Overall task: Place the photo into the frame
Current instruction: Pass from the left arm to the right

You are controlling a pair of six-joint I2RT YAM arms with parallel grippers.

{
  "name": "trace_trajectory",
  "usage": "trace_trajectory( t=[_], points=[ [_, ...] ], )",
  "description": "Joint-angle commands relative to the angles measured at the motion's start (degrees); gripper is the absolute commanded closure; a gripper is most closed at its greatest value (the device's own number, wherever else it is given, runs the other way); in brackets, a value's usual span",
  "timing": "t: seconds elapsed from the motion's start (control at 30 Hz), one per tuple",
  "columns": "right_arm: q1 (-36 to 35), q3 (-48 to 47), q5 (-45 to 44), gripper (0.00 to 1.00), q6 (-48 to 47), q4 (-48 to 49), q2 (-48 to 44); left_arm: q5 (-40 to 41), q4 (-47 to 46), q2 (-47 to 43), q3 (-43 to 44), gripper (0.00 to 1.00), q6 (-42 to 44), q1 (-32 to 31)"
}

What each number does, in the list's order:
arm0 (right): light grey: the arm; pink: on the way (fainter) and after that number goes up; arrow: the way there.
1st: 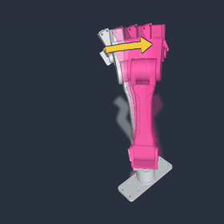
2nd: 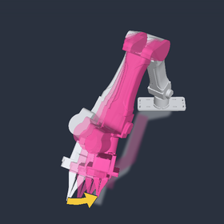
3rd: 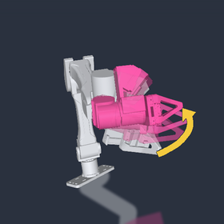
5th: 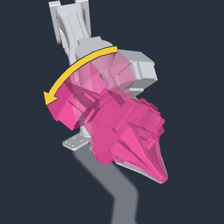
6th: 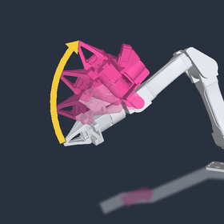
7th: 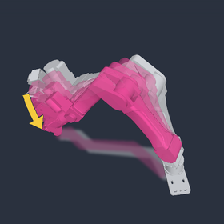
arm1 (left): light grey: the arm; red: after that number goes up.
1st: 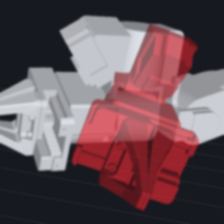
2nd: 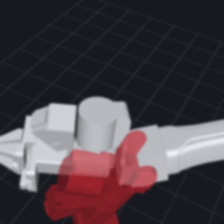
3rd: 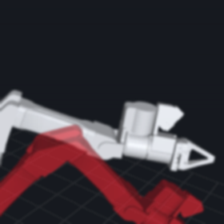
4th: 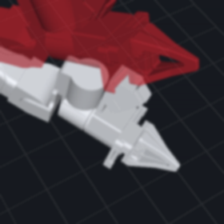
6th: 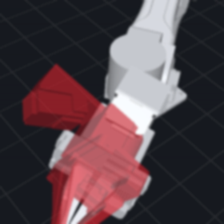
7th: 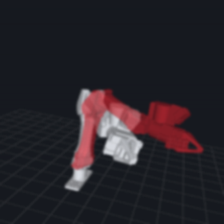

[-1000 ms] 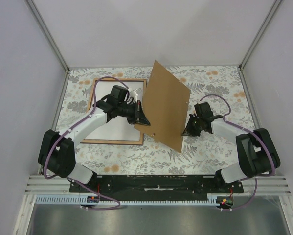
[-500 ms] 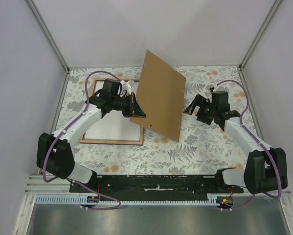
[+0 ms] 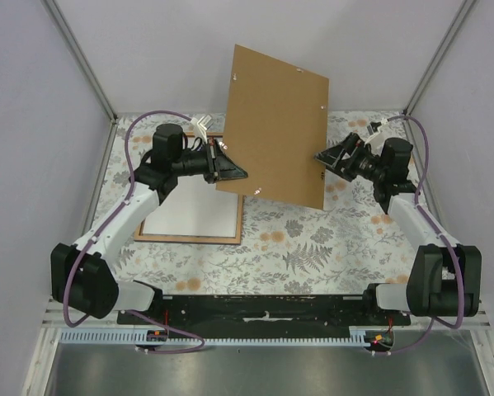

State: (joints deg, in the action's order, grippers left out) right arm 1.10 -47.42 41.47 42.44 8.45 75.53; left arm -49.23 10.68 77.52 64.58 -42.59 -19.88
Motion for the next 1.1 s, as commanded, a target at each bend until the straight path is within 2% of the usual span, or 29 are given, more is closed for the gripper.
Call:
trace_trajectory(
  t=[0.0, 0.2, 0.43, 0.6, 0.73, 0.87, 0.9, 0.97, 1.0, 1.07],
  points=[
    [0.5, -5.7, 7.5, 0.02, 4.3, 8.7, 2.1, -7.1, -16.1, -4.2, -1.3, 0.98, -7.4, 0.6],
    [0.4, -8.0, 15.0, 0.03, 13.8, 20.3, 3.2, -10.3, -22.3, -4.9, -3.6, 0.98, -11.4, 1.1],
    [0.6, -8.2, 20.8, 0.36, 17.9, 23.7, 0.2, -13.8, -29.2, -6.1, -7.0, 0.98, -14.6, 2.7],
    [0.7, -7.8, 23.2, 0.65, 18.6, 23.1, -2.6, -15.6, -31.0, -6.5, -8.1, 0.98, -15.0, 2.7],
    [0.7, -6.9, 25.1, 0.76, 20.1, 24.6, -4.3, -16.3, -31.9, -6.8, -9.2, 0.98, -15.2, 2.7],
    [0.7, -6.2, 26.2, 1.00, 20.4, 24.0, -6.7, -16.2, -31.9, -7.2, -9.7, 0.96, -15.1, 2.7],
    [0.7, -6.3, 26.0, 1.00, 20.1, 22.6, -7.7, -16.1, -31.3, -7.6, -9.7, 0.90, -14.8, 2.7],
    [1.0, -6.7, 25.7, 1.00, 19.1, 19.7, -9.0, -13.7, -24.8, -8.8, -8.6, 0.66, -10.5, 2.8],
    [1.3, -6.9, 25.4, 1.00, 18.7, 18.1, -9.7, -11.4, -19.4, -9.7, -7.6, 0.55, -5.4, 2.9],
    [1.8, -7.6, 25.0, 1.00, 17.9, 15.0, -11.2, -6.1, -9.4, -11.1, -6.1, 0.44, 1.2, 2.9]
  ],
)
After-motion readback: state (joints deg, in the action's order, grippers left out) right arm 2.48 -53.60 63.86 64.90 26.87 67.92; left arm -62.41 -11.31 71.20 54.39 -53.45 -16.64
